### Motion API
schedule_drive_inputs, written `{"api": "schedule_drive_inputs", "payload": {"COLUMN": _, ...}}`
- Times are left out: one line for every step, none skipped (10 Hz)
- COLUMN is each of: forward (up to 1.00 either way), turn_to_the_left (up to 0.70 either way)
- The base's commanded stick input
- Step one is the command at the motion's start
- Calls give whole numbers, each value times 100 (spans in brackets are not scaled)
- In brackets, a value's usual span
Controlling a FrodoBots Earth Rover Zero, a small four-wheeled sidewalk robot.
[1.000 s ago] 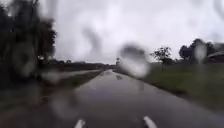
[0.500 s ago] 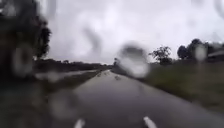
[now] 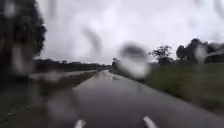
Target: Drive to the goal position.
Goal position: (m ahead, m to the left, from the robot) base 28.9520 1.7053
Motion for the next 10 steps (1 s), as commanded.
{"api": "schedule_drive_inputs", "payload": {"forward": 85, "turn_to_the_left": 0}}
{"api": "schedule_drive_inputs", "payload": {"forward": 85, "turn_to_the_left": 0}}
{"api": "schedule_drive_inputs", "payload": {"forward": 85, "turn_to_the_left": 0}}
{"api": "schedule_drive_inputs", "payload": {"forward": 85, "turn_to_the_left": 0}}
{"api": "schedule_drive_inputs", "payload": {"forward": 85, "turn_to_the_left": 0}}
{"api": "schedule_drive_inputs", "payload": {"forward": 85, "turn_to_the_left": 0}}
{"api": "schedule_drive_inputs", "payload": {"forward": 85, "turn_to_the_left": 0}}
{"api": "schedule_drive_inputs", "payload": {"forward": 85, "turn_to_the_left": 0}}
{"api": "schedule_drive_inputs", "payload": {"forward": 85, "turn_to_the_left": 0}}
{"api": "schedule_drive_inputs", "payload": {"forward": 85, "turn_to_the_left": 0}}
